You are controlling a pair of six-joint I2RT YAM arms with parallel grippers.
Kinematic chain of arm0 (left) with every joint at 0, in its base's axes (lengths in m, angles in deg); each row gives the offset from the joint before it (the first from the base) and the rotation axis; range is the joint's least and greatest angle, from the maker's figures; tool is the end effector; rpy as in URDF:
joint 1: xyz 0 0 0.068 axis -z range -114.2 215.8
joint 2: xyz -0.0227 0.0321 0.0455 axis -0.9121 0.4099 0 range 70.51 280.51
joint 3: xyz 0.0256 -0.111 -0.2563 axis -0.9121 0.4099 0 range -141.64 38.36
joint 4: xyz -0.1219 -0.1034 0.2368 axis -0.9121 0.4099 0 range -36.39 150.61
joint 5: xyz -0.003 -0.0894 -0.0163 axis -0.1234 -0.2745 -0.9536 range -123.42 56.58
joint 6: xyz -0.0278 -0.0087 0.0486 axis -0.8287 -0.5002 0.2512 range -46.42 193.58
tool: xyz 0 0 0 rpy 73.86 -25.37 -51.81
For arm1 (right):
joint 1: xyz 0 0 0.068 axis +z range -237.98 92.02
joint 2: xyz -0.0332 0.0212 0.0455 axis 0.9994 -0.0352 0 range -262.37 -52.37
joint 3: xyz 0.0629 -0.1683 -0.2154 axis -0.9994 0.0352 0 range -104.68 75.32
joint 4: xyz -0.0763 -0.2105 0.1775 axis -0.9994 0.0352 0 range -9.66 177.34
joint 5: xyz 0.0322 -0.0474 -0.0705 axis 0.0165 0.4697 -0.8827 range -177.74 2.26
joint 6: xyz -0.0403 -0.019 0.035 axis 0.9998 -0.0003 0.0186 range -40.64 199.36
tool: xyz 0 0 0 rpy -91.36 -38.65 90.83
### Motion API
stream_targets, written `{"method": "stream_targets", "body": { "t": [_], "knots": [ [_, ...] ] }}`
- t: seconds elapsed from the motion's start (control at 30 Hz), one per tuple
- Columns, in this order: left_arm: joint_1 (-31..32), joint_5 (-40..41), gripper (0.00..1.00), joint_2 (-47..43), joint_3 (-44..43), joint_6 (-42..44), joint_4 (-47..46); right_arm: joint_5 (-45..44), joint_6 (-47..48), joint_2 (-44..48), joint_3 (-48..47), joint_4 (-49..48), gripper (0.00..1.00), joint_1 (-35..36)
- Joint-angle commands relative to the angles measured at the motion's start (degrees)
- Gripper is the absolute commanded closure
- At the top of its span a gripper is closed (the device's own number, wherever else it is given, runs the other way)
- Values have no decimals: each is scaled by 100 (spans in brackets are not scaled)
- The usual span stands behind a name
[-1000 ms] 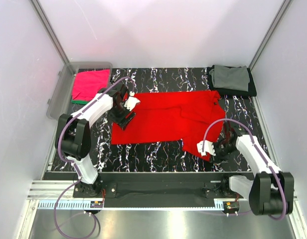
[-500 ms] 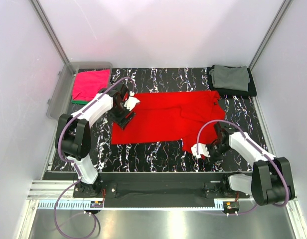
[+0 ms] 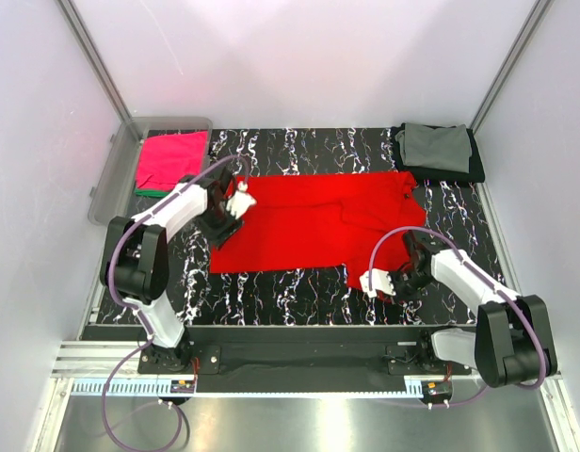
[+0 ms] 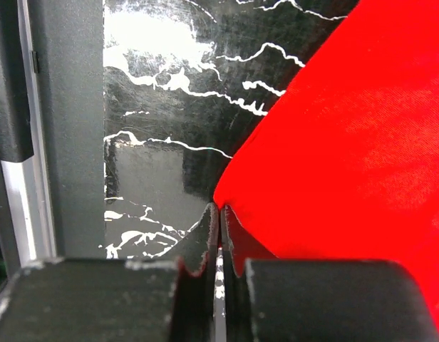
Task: Fold and stack the t-shirts
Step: Fold the tshirt
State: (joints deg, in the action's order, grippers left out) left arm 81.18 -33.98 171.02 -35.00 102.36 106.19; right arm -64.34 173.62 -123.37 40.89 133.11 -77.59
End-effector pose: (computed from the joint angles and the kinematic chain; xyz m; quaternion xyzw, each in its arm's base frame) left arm 0.3451 -0.0954 0.1988 0.3747 0.9228 0.0056 0.0894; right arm 0.1800 0.0492 0.1472 -0.7758 0.5975 0.1470 0.1397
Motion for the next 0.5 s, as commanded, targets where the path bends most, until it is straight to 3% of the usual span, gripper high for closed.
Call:
{"method": "stream_targets", "body": {
  "t": [0.0, 0.07, 0.47],
  "knots": [
    [-8, 144, 47, -400, 480, 628, -160, 6, -232, 297, -116, 180, 98, 42],
    [-8, 91, 52, -497, 717, 901, -186, 16, -302, 359, -107, 233, 98, 42],
    [27, -532, 49, -594, 806, 1130, 146, -90, -593, 298, -116, 225, 97, 51]
  ]
}}
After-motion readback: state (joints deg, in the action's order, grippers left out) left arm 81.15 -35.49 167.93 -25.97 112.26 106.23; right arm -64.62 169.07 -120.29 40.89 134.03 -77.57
